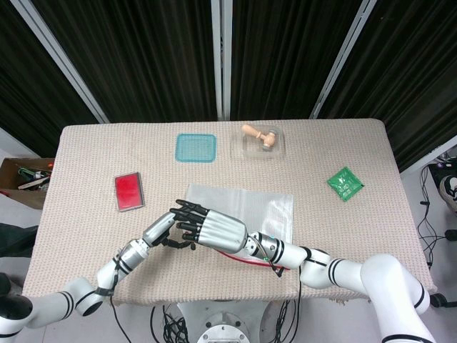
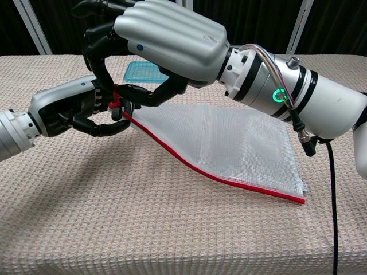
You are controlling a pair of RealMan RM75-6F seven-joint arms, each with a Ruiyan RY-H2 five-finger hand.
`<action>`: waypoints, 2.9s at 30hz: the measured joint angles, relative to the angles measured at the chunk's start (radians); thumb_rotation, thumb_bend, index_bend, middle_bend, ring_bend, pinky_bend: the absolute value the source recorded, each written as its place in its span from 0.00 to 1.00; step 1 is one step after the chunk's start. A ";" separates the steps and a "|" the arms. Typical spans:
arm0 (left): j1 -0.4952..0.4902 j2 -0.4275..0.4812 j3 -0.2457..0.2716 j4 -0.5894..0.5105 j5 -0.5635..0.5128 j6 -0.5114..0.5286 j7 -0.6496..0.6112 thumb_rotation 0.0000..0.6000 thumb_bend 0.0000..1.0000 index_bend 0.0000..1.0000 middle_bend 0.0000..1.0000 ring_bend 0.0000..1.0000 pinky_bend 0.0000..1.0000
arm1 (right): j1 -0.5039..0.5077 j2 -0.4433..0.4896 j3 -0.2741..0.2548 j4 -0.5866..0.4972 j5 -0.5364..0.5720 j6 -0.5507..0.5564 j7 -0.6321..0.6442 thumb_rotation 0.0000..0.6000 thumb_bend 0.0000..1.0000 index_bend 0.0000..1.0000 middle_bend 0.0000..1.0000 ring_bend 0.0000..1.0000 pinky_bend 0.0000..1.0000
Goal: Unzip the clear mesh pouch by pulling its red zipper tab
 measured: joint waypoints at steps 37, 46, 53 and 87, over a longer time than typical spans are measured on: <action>0.039 0.008 0.011 0.029 0.001 0.090 -0.400 1.00 0.46 0.66 0.19 0.08 0.13 | -0.062 -0.050 -0.032 0.088 -0.015 0.047 -0.036 1.00 0.52 0.98 0.31 0.04 0.00; 0.046 0.005 0.004 0.042 -0.009 0.099 -0.466 1.00 0.46 0.66 0.19 0.08 0.13 | -0.070 -0.047 -0.037 0.082 -0.019 0.055 -0.039 1.00 0.51 0.98 0.31 0.04 0.00; 0.047 -0.003 -0.009 0.052 -0.024 0.091 -0.490 1.00 0.47 0.66 0.19 0.08 0.13 | -0.073 -0.042 -0.039 0.074 -0.022 0.058 -0.037 1.00 0.52 0.98 0.31 0.04 0.00; 0.053 -0.020 -0.073 0.127 -0.114 0.000 -0.523 1.00 0.48 0.67 0.19 0.08 0.13 | -0.207 0.067 -0.145 -0.072 -0.082 0.128 -0.086 1.00 0.51 0.98 0.32 0.04 0.00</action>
